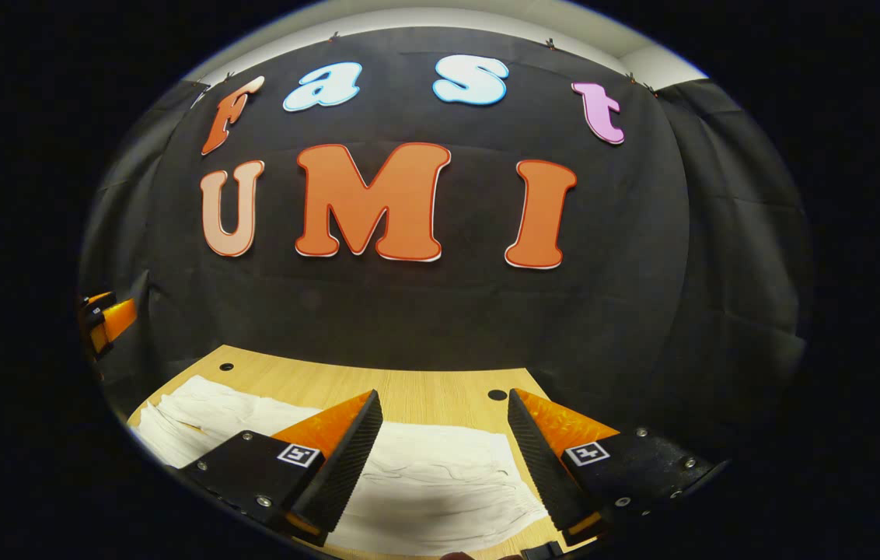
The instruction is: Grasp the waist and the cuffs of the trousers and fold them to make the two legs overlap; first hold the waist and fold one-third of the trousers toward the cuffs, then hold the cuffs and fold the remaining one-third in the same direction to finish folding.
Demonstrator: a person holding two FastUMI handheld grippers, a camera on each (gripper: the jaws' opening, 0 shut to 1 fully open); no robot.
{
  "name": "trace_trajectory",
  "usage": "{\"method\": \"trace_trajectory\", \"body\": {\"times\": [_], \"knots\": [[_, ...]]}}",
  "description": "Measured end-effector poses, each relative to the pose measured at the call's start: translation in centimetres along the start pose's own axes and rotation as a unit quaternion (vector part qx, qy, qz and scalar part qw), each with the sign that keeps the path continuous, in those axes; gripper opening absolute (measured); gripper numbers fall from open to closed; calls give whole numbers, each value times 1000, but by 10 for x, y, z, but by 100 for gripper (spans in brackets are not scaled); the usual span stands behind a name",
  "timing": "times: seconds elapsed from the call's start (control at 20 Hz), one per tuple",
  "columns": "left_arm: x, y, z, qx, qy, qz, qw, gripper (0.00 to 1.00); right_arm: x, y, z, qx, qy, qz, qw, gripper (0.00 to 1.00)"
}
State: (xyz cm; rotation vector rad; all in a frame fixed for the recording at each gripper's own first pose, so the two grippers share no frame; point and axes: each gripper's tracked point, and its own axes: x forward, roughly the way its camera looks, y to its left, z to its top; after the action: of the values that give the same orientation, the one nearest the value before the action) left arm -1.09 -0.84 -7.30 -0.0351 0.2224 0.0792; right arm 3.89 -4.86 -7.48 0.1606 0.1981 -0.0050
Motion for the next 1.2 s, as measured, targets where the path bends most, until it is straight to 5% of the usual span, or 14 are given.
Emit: {"method": "trace_trajectory", "body": {"times": [0.4,0.7,1.0,1.2], "knots": [[-1,42,-68,-1,102,34,994,100,17,-12,-48,39,97,-2,994,99],[-12,72,-127,-9,185,52,981,100,19,-21,-98,85,185,-11,979,99],[-37,109,-193,-106,279,84,951,99,15,-35,-151,142,256,-31,956,98],[-53,129,-232,-216,324,113,914,98,10,-33,-188,179,308,-36,934,98]]}}
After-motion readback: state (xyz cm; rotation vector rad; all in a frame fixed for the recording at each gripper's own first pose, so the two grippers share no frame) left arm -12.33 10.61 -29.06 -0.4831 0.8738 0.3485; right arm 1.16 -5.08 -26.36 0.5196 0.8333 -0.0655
